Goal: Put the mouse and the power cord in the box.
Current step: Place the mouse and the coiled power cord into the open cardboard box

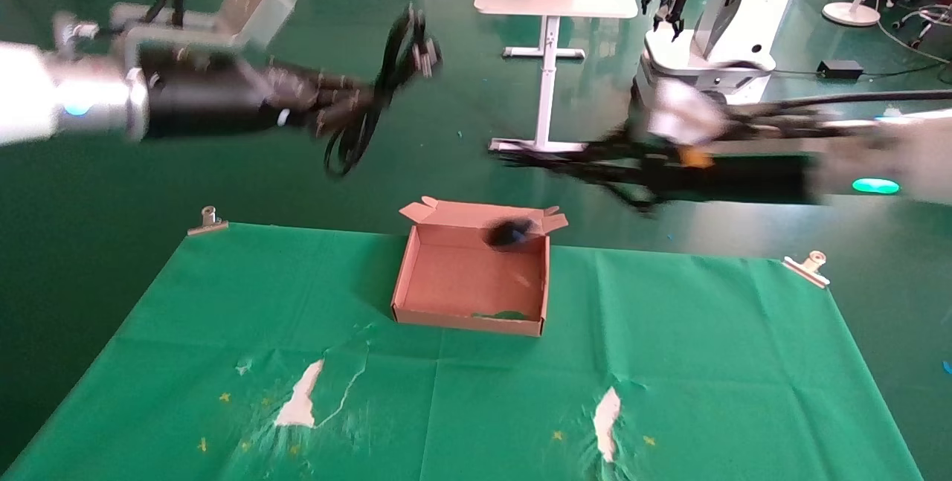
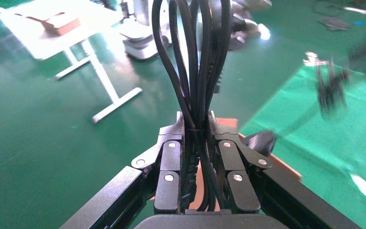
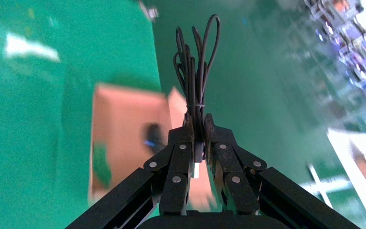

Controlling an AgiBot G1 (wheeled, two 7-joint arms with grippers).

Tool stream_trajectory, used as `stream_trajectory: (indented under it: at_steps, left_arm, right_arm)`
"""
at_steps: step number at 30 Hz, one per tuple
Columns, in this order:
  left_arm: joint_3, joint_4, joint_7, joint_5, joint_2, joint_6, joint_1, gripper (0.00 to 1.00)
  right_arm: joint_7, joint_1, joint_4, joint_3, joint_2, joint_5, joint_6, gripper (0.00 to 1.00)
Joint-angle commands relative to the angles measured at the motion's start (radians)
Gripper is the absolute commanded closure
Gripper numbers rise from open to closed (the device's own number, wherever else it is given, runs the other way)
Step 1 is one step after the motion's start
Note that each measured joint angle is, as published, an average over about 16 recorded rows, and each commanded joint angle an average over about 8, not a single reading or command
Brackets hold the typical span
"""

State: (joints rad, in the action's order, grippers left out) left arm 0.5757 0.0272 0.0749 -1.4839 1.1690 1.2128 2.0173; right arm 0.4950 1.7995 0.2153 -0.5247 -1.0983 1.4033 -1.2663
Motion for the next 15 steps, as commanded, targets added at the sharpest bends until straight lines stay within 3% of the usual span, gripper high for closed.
stream_trajectory:
  at_steps: [1,8,12,15]
  left_arm:
    - [-0.013,-0.004,-0.037,0.017,0.035,-0.082,0.023,1.00]
    - [-0.003,-0.017,-0.029,0.004,0.064,-0.132,-0.002,1.00]
    - [0.001,-0.033,-0.027,-0.003,0.054,-0.115,-0.030,1.00]
    - [0.004,-0.033,-0.015,-0.007,0.047,-0.110,-0.043,1.00]
  right_arm:
    - [-0.011,0.017,-0.004,0.000,-0.054,-0.002,0.017,1.00]
    - [0.029,-0.064,-0.143,0.002,-0.214,0.004,0.330,1.00]
    - [0.052,-0.115,-0.158,-0.004,-0.251,0.011,0.413,0.98]
    - [0.067,-0.146,-0.143,-0.010,-0.258,0.012,0.417,0.65]
